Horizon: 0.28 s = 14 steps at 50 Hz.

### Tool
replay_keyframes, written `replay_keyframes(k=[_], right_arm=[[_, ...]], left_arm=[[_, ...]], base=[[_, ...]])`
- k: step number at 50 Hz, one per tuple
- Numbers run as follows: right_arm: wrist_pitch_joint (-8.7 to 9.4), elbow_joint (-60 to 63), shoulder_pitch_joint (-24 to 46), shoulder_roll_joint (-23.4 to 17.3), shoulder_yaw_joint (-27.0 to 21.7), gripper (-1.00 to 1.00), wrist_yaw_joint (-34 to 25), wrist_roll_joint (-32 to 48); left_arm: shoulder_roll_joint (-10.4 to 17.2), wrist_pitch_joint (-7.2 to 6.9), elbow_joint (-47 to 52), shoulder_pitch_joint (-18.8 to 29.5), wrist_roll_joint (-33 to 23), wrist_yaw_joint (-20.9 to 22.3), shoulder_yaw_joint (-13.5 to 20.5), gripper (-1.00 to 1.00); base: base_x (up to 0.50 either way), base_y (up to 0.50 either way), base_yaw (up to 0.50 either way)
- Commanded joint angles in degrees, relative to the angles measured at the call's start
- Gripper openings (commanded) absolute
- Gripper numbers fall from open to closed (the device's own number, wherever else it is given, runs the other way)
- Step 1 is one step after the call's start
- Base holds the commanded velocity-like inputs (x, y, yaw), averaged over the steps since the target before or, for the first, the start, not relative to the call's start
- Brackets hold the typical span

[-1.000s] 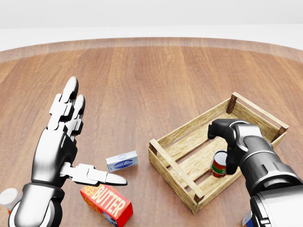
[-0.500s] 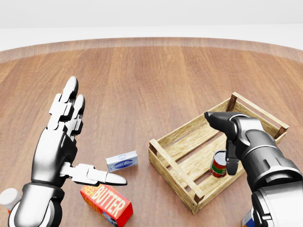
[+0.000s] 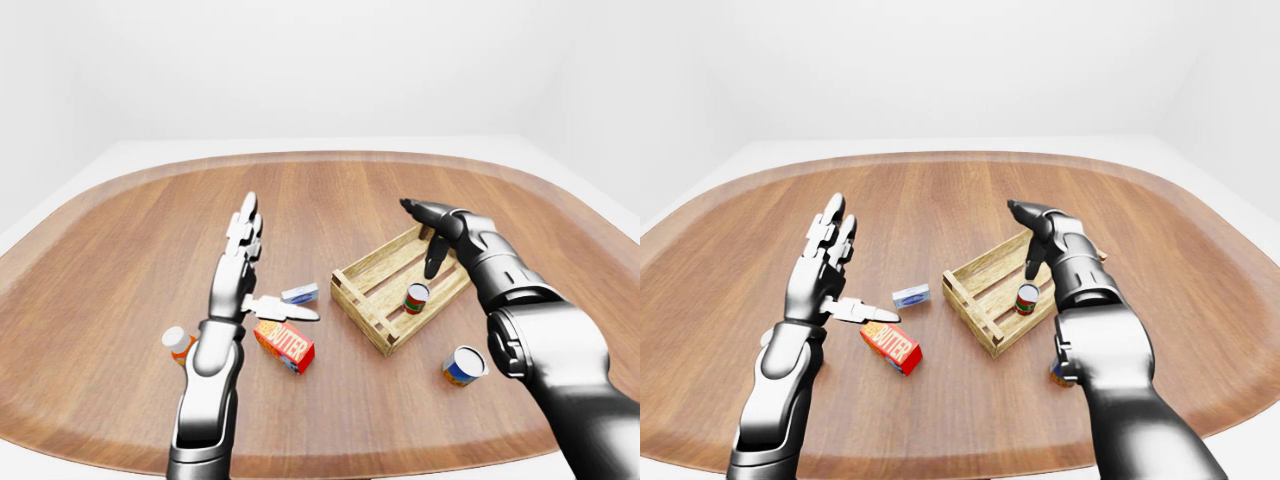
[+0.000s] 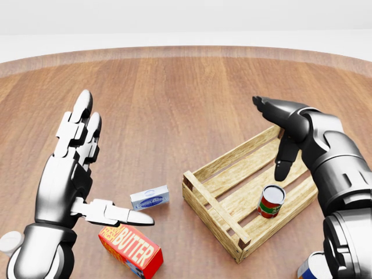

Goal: Pick up the tomato sauce, and put it in the wooden tray.

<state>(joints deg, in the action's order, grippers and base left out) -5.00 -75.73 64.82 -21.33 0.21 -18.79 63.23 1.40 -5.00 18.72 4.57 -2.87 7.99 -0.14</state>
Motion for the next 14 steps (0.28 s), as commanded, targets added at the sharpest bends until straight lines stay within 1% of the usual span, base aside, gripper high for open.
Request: replay_keyframes(k=[1,3,7,11,14], right_arm=[[0.0,2.24,2.64,-1.45,-1.39,1.0,1.79,-7.01],[0.0,3.19,3.39,-1.31,-2.53,1.0,3.16,-9.72],[0.0,4.79,3.86,-1.55,-2.72,1.0,4.72,-13.24],[0.0,8.09,3.37,-1.96,-3.3,1.0,5.27,-16.99],[0.0,13.31,2.23,-2.34,-4.35,1.0,3.63,-20.79]], left_arm=[[0.03,0.0,0.09,0.17,0.18,-0.05,0.17,1.0],[-0.07,0.0,0.09,-0.08,0.05,-0.07,-0.18,1.0],[-0.06,0.0,0.43,-0.1,0.09,-0.06,-0.12,1.0],[0.01,0.0,0.87,-0.14,0.19,-0.08,0.05,1.0],[-0.07,0.0,1.24,-0.31,0.15,-0.06,-0.19,1.0]], base=[[0.0,0.0,0.0],[0.0,0.0,0.0],[0.0,0.0,0.0],[0.0,0.0,0.0],[0.0,0.0,0.0]])
